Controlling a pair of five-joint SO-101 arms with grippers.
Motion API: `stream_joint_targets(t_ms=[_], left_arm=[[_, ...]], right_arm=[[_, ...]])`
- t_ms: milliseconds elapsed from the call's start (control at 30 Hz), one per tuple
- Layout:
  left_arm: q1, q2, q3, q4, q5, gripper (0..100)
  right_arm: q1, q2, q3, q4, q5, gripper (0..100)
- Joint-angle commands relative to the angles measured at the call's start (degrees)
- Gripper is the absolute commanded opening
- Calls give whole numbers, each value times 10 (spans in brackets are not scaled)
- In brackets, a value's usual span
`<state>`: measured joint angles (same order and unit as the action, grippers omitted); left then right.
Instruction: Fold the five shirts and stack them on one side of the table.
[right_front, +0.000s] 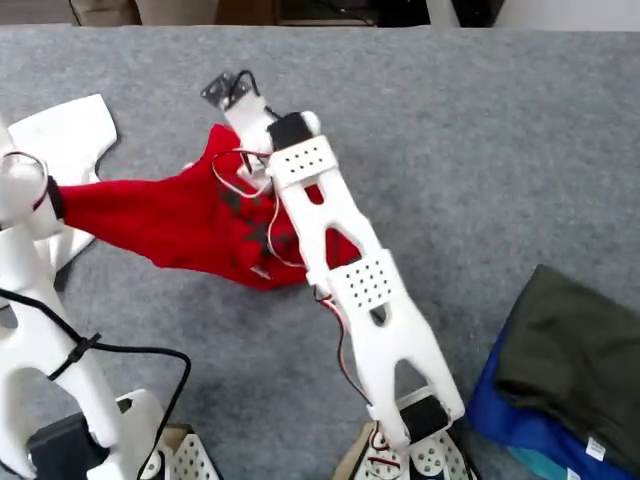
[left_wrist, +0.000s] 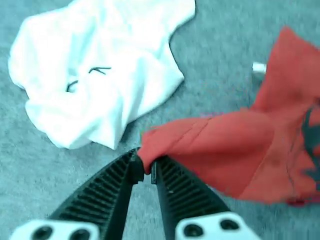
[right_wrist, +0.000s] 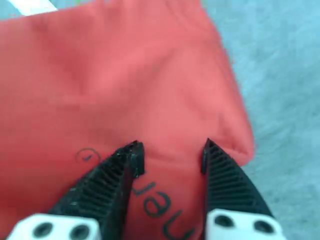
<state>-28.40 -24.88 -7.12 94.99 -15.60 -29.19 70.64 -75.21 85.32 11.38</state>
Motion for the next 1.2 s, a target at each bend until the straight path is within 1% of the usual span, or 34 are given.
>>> stream_joint_targets(t_ms=[0,100,133,333,467,600,700,933,1067,1167], left_arm=[[-19,-17,-34,-51,23,19],[-18,-17,-34,-98,58,19],[-17,-17,-33,-113,73,19],[25,7,-34,-171,164,19],[32,34,-37,-230,268,19],[37,50,-80,-257,318,19],[66,71,-125,-258,343,19],[129,157,-211,-257,363,19],[142,205,-282,-257,375,19],[155,241,-342,-254,376,19]], right_arm=[[13,3,-3,37,-4,147],[36,2,-4,55,0,16],[45,2,-4,60,0,2],[68,-32,-35,172,11,5],[80,-90,3,171,22,4],[66,-164,116,171,27,4],[54,-231,218,171,34,4],[30,-409,451,171,33,4],[-9,-517,580,168,31,4],[-51,-592,656,167,-5,4]])
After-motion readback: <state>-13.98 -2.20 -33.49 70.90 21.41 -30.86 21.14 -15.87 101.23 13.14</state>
